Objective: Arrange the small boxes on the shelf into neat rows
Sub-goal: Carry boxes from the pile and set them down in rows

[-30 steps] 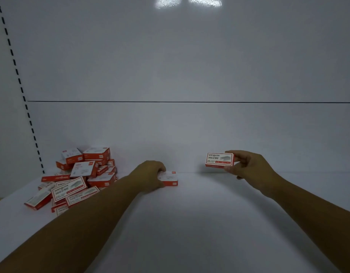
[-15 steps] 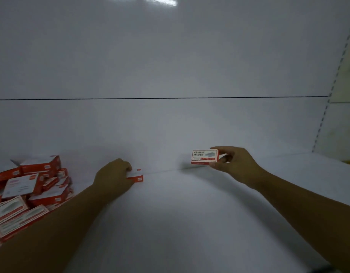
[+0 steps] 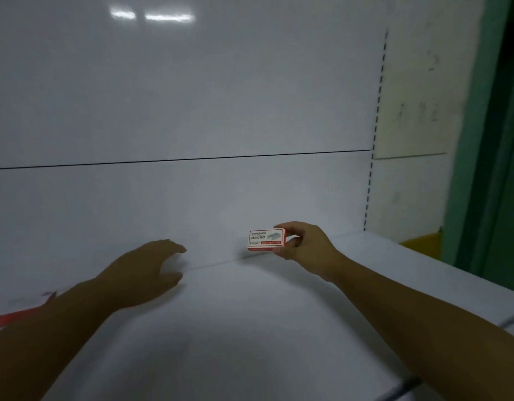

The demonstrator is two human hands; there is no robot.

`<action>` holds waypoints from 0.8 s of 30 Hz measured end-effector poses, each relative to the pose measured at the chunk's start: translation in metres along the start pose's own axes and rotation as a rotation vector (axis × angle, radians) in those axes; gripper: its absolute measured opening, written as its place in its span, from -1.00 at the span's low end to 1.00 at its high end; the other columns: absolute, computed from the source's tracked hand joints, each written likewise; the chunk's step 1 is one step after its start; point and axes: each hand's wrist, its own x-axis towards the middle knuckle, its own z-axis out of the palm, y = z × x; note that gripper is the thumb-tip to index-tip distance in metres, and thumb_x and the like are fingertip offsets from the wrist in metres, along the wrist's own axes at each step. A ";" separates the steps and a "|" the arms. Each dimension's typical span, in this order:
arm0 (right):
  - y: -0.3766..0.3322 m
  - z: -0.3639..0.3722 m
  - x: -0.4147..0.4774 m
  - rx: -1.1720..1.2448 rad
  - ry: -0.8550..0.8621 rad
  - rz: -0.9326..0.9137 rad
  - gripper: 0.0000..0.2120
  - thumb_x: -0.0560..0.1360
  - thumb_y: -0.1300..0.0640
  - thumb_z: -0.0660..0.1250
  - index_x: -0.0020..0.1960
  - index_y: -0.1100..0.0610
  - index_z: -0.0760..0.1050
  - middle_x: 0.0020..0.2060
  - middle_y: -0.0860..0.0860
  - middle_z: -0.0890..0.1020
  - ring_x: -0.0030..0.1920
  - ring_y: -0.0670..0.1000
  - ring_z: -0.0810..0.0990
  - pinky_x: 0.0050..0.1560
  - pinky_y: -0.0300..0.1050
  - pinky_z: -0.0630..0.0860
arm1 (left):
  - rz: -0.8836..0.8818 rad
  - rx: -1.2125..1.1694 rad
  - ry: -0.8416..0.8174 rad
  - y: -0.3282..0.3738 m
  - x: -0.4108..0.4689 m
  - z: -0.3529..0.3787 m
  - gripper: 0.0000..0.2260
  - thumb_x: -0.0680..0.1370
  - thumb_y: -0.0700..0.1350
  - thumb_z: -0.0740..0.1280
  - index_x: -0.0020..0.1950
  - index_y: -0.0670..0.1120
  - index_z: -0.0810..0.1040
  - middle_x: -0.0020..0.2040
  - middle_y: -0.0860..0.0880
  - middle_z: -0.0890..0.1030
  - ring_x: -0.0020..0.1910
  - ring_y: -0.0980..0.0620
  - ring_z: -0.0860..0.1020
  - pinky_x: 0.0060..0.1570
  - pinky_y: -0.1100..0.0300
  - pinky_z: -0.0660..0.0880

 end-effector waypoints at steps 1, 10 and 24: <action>0.011 -0.017 0.002 0.002 -0.003 0.007 -0.64 0.32 0.30 0.49 0.00 -0.05 0.53 -0.14 -0.11 0.67 -0.31 -0.18 0.63 -0.21 -0.35 0.52 | 0.015 -0.004 -0.017 0.019 0.014 0.006 -0.50 0.49 0.16 0.26 0.40 0.12 0.25 0.44 0.10 0.27 0.43 0.12 0.19 0.37 0.19 0.15; 0.088 -0.128 0.037 0.031 -0.076 0.103 -0.59 0.33 0.36 0.47 0.14 0.12 0.52 -0.08 -0.03 0.65 -0.34 -0.09 0.63 -0.27 -0.31 0.55 | 0.054 0.066 -0.039 0.134 0.113 0.030 -0.53 0.52 0.12 0.23 0.40 0.09 0.25 0.47 0.07 0.23 0.47 0.12 0.08 0.38 0.18 0.10; 0.141 -0.110 0.091 -0.328 -0.370 0.026 -0.70 0.41 0.06 0.43 0.11 0.12 0.59 0.00 0.03 0.66 -0.11 -0.09 0.58 -0.12 -0.34 0.43 | -0.023 0.166 -0.094 0.158 0.124 0.035 -0.55 0.52 0.08 0.24 0.39 0.09 0.28 0.44 0.09 0.27 0.45 0.11 0.14 0.36 0.18 0.16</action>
